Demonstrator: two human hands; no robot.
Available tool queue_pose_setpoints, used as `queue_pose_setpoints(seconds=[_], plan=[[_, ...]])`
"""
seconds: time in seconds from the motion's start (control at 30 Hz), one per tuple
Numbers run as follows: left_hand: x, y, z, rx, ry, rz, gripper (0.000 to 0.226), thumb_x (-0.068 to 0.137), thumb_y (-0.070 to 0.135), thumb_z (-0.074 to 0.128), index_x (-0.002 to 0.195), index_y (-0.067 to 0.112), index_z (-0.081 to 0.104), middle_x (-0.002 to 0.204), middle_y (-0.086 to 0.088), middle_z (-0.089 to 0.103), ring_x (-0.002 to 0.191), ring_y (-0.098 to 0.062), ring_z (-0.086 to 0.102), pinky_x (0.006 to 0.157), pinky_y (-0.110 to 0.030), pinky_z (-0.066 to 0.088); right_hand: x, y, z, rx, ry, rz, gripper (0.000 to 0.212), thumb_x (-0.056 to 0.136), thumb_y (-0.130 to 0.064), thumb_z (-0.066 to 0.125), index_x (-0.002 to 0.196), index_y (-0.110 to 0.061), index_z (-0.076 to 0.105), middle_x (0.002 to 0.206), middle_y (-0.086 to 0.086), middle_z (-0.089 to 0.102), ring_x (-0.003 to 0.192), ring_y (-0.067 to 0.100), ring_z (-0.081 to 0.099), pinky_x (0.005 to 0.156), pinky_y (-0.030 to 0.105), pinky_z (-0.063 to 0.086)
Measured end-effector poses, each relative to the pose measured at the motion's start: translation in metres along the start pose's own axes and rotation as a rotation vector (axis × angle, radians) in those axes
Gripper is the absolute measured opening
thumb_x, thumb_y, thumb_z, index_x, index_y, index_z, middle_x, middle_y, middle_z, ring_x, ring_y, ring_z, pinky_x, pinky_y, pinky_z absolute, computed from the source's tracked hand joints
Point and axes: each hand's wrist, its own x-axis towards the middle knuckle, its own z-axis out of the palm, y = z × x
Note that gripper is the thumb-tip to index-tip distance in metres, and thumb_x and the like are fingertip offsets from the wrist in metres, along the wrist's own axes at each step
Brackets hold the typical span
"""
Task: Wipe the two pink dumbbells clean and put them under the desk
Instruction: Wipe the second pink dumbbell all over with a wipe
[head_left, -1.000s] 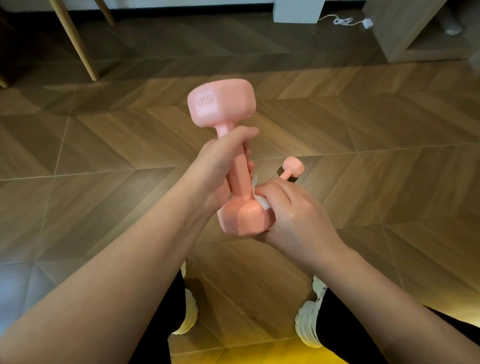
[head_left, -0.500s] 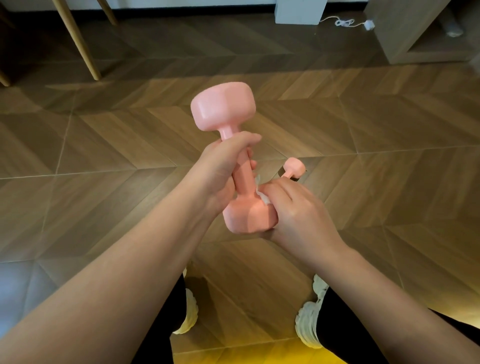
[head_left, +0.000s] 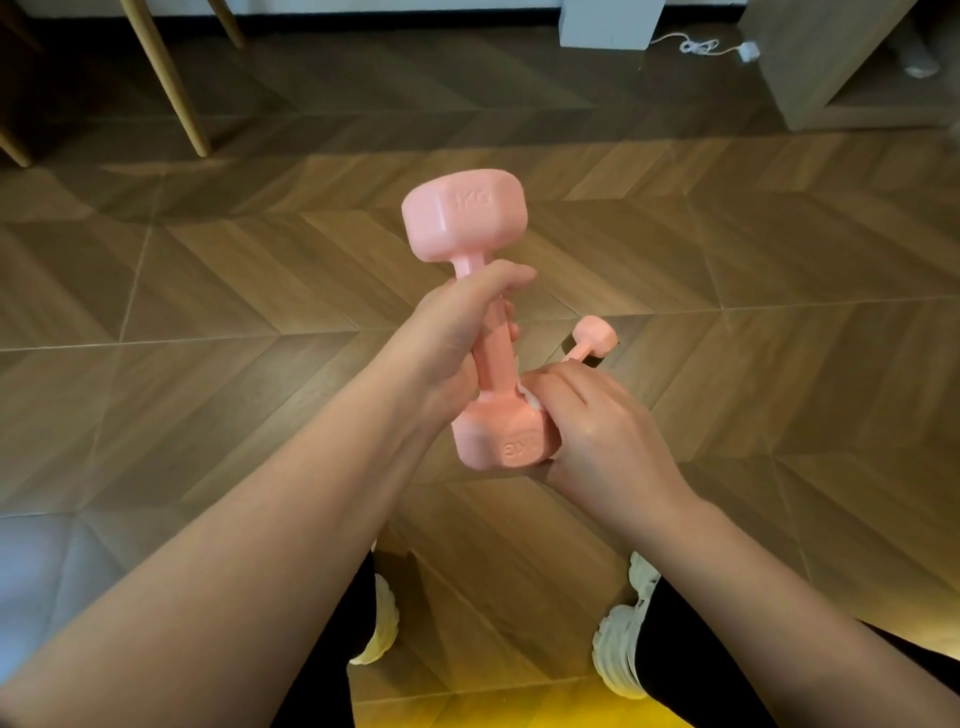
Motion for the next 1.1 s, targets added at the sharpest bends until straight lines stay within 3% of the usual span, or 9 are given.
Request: queue_pose_setpoints(seconds=[0.17, 0.3, 0.4, 0.5, 0.63, 0.8, 0.97, 1.03, 1.1], plan=[[-0.004, 0.008, 0.003, -0.077, -0.077, 0.011, 0.036, 0.09, 0.029, 0.059, 0.061, 0.022, 0.039, 0.045, 0.006, 0.032, 0.041, -0.011, 0.029, 0.046, -0.023, 0.029, 0.003, -0.013, -0.008, 0.024, 0.072, -0.045, 0.05, 0.05, -0.012, 0.091, 0.092, -0.004, 0.067, 0.091, 0.008, 0.067, 0.079, 0.027, 0.062, 0.071, 0.028, 0.041], [-0.007, 0.012, 0.001, -0.092, -0.207, 0.069, 0.028, 0.09, 0.025, 0.055, 0.068, 0.02, 0.038, 0.047, 0.005, 0.034, 0.041, -0.012, 0.031, 0.048, -0.025, 0.031, 0.004, -0.013, -0.013, 0.033, 0.086, -0.034, 0.045, 0.052, -0.01, 0.089, 0.09, -0.003, 0.066, 0.089, 0.009, 0.067, 0.078, 0.029, 0.061, 0.069, 0.031, 0.043], [-0.003, 0.009, 0.004, 0.041, -0.049, 0.062, 0.019, 0.089, 0.022, 0.063, 0.076, 0.016, 0.051, 0.061, 0.001, 0.049, 0.052, -0.013, 0.045, 0.056, -0.027, 0.04, 0.002, -0.011, -0.01, 0.022, 0.057, -0.008, 0.052, 0.049, -0.015, 0.092, 0.093, -0.004, 0.067, 0.088, 0.009, 0.066, 0.079, 0.031, 0.063, 0.07, 0.033, 0.043], [0.002, 0.003, 0.007, 0.055, 0.092, 0.04, 0.015, 0.086, 0.022, 0.069, 0.089, 0.017, 0.055, 0.071, 0.002, 0.05, 0.06, -0.012, 0.049, 0.058, -0.028, 0.043, 0.003, -0.007, -0.006, 0.015, 0.023, -0.004, 0.059, 0.046, -0.018, 0.095, 0.095, -0.005, 0.065, 0.09, 0.008, 0.066, 0.081, 0.031, 0.064, 0.073, 0.031, 0.04], [0.006, -0.001, 0.009, 0.026, 0.165, 0.026, 0.017, 0.084, 0.026, 0.069, 0.082, 0.019, 0.054, 0.064, 0.004, 0.048, 0.053, -0.012, 0.045, 0.052, -0.024, 0.039, 0.003, -0.007, -0.006, -0.004, 0.028, -0.043, 0.062, 0.044, -0.02, 0.097, 0.095, -0.006, 0.064, 0.089, 0.008, 0.065, 0.079, 0.029, 0.063, 0.073, 0.031, 0.04], [0.004, 0.008, 0.009, -0.016, -0.11, 0.038, 0.036, 0.087, 0.021, 0.06, 0.058, 0.021, 0.038, 0.044, 0.006, 0.03, 0.04, -0.013, 0.026, 0.048, -0.027, 0.026, 0.005, -0.009, -0.003, 0.037, 0.081, -0.044, 0.046, 0.053, -0.017, 0.091, 0.085, -0.006, 0.061, 0.08, 0.007, 0.06, 0.071, 0.029, 0.057, 0.064, 0.035, 0.042], [0.006, 0.007, -0.003, -0.159, -0.506, 0.099, 0.03, 0.062, 0.013, 0.065, 0.05, 0.018, 0.038, 0.039, 0.004, 0.032, 0.037, -0.013, 0.03, 0.046, -0.025, 0.032, 0.002, -0.005, -0.009, 0.054, 0.114, -0.043, 0.042, 0.055, -0.009, 0.084, 0.091, -0.004, 0.064, 0.088, 0.009, 0.064, 0.076, 0.031, 0.061, 0.064, 0.039, 0.049], [0.008, 0.006, -0.004, -0.155, -0.451, 0.116, 0.028, 0.068, 0.012, 0.064, 0.052, 0.017, 0.041, 0.046, 0.002, 0.039, 0.045, -0.014, 0.037, 0.052, -0.027, 0.037, 0.002, -0.004, -0.01, 0.047, 0.103, -0.035, 0.049, 0.052, -0.009, 0.087, 0.096, -0.004, 0.067, 0.093, 0.01, 0.066, 0.08, 0.032, 0.063, 0.068, 0.039, 0.05], [0.008, 0.006, -0.003, -0.007, -0.316, 0.175, 0.018, 0.079, 0.019, 0.06, 0.064, 0.015, 0.051, 0.063, -0.001, 0.049, 0.058, -0.016, 0.048, 0.063, -0.03, 0.043, 0.003, -0.001, -0.009, 0.027, 0.096, -0.002, 0.053, 0.048, -0.01, 0.089, 0.096, -0.004, 0.067, 0.094, 0.009, 0.067, 0.081, 0.032, 0.064, 0.071, 0.036, 0.048]])
